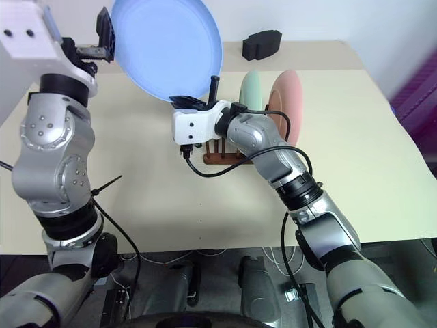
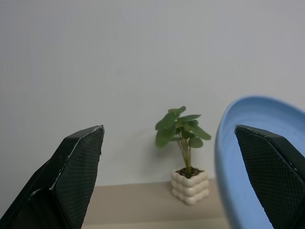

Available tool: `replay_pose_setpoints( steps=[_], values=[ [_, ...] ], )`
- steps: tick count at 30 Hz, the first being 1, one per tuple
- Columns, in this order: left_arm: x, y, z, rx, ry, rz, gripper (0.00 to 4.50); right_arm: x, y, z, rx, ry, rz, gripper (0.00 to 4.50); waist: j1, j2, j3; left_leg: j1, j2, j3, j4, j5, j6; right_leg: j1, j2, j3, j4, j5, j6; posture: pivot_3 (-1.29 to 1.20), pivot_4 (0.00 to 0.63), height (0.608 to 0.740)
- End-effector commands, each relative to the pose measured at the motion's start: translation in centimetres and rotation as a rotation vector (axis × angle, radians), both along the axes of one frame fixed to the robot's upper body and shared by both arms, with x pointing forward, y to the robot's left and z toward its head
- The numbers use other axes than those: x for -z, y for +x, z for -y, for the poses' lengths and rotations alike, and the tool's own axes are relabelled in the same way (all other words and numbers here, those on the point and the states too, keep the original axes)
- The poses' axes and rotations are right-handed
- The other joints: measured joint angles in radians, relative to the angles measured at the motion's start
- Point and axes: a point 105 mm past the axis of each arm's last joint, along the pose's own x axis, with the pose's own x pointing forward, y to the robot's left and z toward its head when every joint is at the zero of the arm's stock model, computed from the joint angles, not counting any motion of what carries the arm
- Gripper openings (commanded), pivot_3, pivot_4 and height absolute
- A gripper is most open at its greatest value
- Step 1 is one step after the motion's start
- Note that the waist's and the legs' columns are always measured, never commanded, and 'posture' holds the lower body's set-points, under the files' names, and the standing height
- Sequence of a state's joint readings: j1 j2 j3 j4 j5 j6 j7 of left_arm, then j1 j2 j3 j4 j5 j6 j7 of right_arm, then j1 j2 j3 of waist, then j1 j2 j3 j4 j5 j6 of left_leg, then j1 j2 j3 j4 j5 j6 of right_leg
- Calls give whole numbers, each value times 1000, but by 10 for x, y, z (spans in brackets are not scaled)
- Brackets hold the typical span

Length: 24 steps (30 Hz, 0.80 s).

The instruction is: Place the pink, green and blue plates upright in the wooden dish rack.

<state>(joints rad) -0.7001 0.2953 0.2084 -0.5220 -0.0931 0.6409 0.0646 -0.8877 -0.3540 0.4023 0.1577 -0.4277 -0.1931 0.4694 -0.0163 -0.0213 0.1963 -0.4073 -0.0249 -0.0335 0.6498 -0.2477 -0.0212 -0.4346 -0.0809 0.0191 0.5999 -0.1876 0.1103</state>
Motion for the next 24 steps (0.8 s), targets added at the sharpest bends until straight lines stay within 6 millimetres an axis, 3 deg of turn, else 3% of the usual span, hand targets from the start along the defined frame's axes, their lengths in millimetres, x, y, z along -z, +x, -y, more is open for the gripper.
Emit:
replay_pose_setpoints(
  steps=[1, 4, 8, 13, 18, 24],
  values=[
    [1, -7, -24, -43, 26, 32, 4490, -45, -5, 9, -18, 143, 102, 0, 0, 0, 0, 0, 0, 0, 0, 0, 0, 0, 0, 0, 0, 0, 0, 0, 150, 735],
    [17, -5, -45, -100, 30, -24, 4490, -63, -11, 11, -61, 218, 111, 0, -1, 0, 0, 0, 0, 0, 0, 0, 0, 0, 0, 0, 0, 0, 0, 0, 150, 735],
    [58, 1, -63, -155, 61, -156, 4490, -91, -32, 9, -231, 417, 0, 0, -3, 0, 0, 1, 0, 0, -1, 0, 0, 0, 0, 0, 1, 0, 0, 0, 150, 735],
    [83, 2, -54, -84, 60, -204, 4490, -104, -61, 8, -464, 590, -238, 0, 4, 0, 0, 0, 1, 0, 0, 0, 0, 0, 0, 0, 1, 0, 0, 0, 150, 735],
    [111, 3, -39, 40, 64, -273, 4490, -104, -73, 24, -594, 737, -519, 0, 5, 0, 0, 1, 2, -1, 0, 0, 0, 1, -1, 0, 1, 0, -1, 0, 150, 735],
    [128, 0, -21, 171, 42, -303, 4490, -85, -78, 48, -649, 876, -878, 0, 2, 0, 0, 1, 4, 0, 0, 0, 0, 1, -1, 0, 1, 1, -1, 0, 150, 735]
  ],
)
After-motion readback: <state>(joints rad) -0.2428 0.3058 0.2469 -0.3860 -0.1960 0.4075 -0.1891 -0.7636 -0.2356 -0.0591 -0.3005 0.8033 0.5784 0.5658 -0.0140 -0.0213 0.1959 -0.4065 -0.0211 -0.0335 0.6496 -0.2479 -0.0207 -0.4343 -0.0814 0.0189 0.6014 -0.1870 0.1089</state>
